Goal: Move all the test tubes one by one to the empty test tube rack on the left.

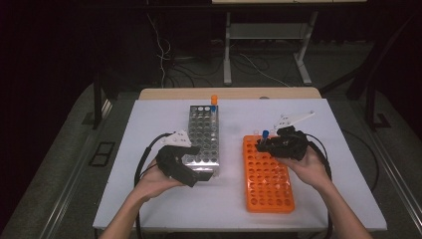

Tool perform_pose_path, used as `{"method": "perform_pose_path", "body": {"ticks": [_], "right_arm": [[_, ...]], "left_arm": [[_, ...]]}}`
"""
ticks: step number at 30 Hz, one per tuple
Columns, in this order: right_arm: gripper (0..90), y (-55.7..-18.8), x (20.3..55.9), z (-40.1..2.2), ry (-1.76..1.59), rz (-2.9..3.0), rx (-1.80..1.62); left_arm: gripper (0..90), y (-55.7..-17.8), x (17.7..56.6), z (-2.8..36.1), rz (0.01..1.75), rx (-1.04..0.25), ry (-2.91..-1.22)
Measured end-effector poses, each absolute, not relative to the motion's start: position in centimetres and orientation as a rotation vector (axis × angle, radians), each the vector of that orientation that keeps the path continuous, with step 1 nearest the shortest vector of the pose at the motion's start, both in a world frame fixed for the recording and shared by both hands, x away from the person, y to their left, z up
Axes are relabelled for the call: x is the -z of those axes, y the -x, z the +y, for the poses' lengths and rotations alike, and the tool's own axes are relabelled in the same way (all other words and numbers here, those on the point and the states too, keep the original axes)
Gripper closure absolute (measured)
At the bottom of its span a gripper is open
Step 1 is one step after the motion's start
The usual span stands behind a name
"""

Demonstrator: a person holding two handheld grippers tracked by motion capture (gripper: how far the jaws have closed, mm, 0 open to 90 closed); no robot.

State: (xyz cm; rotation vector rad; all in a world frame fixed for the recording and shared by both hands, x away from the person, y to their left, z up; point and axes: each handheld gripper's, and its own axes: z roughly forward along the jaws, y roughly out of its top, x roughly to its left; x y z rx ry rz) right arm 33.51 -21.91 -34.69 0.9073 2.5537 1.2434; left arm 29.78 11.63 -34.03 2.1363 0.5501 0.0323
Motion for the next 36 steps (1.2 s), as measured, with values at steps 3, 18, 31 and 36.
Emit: {"method": "perform_pose_path", "body": {"ticks": [3, 18, 31, 36], "right_arm": [[75.7, -33.3, 34.0, -21.6, -0.888, 2.572, -1.255], [75.7, -32.2, 31.8, -18.7, -0.737, 2.676, -1.249], [75.7, -33.2, 31.2, -16.8, -0.692, 2.726, -1.238], [75.7, -33.3, 31.1, -16.3, -0.671, 2.735, -1.240]], "left_arm": [[5.5, -30.1, 33.6, 11.4, 0.542, -0.032, -2.135], [10.7, -31.8, 30.7, 9.4, 0.469, -0.025, -2.157], [20.9, -34.3, 27.5, 6.4, 0.378, 0.006, -2.206], [28.0, -35.3, 27.0, 5.2, 0.339, 0.030, -2.230]]}}
